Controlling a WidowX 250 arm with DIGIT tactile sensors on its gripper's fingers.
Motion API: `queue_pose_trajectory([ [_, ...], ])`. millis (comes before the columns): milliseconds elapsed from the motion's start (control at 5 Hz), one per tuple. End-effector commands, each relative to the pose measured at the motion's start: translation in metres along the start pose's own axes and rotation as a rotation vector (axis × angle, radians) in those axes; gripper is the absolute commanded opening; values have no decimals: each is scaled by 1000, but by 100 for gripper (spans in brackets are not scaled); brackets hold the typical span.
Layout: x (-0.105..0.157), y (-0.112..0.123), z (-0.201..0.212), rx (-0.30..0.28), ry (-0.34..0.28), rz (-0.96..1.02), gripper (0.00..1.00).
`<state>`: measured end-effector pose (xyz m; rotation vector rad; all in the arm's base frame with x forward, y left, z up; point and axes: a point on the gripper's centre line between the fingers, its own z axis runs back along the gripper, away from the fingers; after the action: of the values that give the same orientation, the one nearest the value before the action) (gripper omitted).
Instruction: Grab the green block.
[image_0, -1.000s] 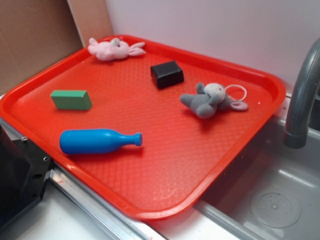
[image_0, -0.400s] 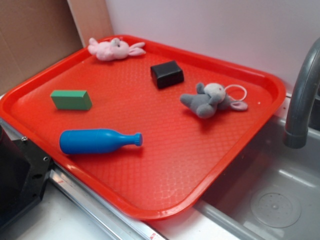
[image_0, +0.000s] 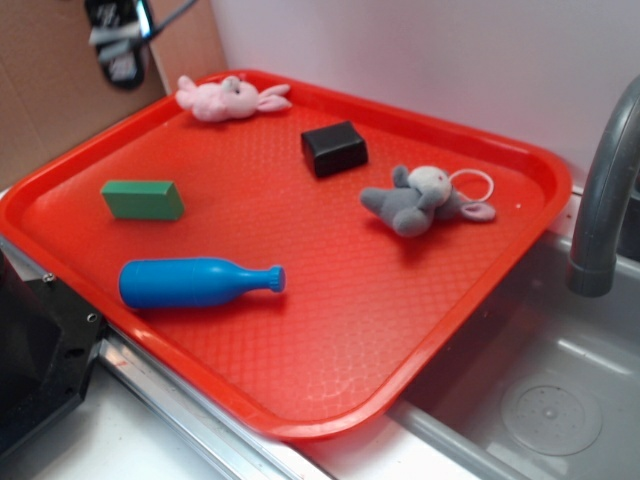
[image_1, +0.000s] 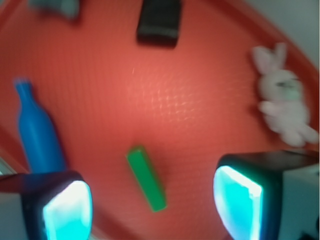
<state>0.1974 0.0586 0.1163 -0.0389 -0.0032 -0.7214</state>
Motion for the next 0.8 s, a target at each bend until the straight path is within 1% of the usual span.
queue_pose_trajectory([
  [0,1,11,-50,-26,65,-176,100],
  [200,3,2,-57,-59,72,-212,100],
  [400,2,-20,-48,-88,52,-234,100],
  [600,-2,-26,-54,-87,60,-215,100],
])
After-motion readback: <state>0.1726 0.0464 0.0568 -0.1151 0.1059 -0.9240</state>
